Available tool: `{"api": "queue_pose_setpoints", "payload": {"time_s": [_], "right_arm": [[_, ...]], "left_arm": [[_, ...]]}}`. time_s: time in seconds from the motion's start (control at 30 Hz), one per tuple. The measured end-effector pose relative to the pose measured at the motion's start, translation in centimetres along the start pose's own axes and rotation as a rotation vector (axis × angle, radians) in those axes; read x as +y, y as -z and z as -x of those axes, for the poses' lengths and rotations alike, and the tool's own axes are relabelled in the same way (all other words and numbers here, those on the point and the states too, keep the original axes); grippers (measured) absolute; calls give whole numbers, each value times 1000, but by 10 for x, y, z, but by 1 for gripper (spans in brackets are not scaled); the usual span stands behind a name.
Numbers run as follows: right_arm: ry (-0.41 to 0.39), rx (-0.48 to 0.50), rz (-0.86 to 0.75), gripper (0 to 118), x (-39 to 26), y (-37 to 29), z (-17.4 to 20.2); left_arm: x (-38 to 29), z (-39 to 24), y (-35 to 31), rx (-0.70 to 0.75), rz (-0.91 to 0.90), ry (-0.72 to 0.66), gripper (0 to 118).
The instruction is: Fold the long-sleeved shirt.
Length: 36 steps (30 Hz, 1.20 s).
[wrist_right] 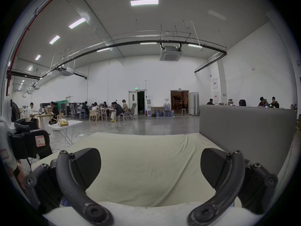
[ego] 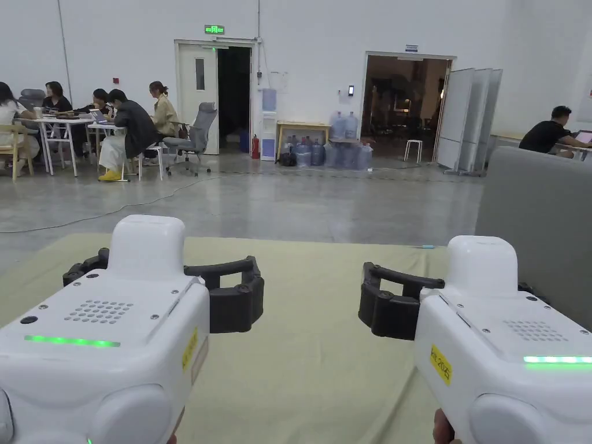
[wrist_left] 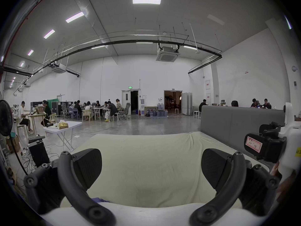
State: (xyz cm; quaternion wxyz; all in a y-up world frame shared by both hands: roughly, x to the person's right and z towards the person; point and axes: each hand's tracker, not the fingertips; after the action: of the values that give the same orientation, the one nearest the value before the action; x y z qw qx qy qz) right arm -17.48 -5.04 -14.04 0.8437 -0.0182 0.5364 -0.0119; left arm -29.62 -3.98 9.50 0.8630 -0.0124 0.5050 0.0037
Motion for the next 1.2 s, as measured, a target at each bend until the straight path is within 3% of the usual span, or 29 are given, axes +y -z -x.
{"api": "queue_pose_setpoints", "payload": {"time_s": [0.33, 1.2], "right_arm": [[-42, 9, -11, 118, -3, -3, 4], [-14, 10, 0, 118, -4, -1, 3]], "left_arm": [[-1, 0, -1, -9, 4, -8, 117], [-2, 5, 0, -23, 17, -14, 117]]}}
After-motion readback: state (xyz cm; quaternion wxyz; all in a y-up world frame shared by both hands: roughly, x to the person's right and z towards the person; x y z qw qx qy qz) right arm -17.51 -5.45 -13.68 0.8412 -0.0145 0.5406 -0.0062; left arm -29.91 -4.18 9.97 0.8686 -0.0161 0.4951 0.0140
